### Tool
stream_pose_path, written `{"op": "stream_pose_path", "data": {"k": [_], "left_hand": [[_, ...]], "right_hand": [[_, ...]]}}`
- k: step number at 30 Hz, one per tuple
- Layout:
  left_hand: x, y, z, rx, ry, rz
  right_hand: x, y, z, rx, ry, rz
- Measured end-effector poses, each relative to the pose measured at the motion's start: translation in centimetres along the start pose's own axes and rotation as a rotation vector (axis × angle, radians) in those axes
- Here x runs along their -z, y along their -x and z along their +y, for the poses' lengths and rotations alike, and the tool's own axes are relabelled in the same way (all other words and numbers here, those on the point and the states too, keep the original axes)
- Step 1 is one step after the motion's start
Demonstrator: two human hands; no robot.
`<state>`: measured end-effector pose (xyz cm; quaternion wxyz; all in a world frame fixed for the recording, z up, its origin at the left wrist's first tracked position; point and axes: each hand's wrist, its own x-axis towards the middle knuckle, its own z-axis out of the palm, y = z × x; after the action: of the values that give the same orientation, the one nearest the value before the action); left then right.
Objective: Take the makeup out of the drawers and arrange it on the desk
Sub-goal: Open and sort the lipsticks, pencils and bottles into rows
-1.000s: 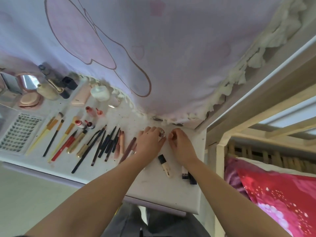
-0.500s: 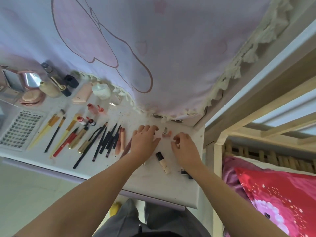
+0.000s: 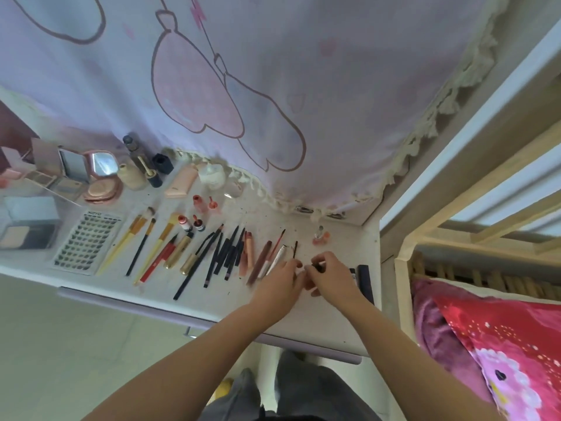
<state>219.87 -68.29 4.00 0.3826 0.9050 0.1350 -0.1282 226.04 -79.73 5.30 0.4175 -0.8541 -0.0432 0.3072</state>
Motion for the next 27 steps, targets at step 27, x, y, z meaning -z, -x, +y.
{"op": "stream_pose_path", "data": {"k": [27], "left_hand": [[6.3,3.2,1.7,-0.185,-0.008,-0.078]], "right_hand": [[4.1,4.4,-4.8,0.112,-0.04,-0.248]]}}
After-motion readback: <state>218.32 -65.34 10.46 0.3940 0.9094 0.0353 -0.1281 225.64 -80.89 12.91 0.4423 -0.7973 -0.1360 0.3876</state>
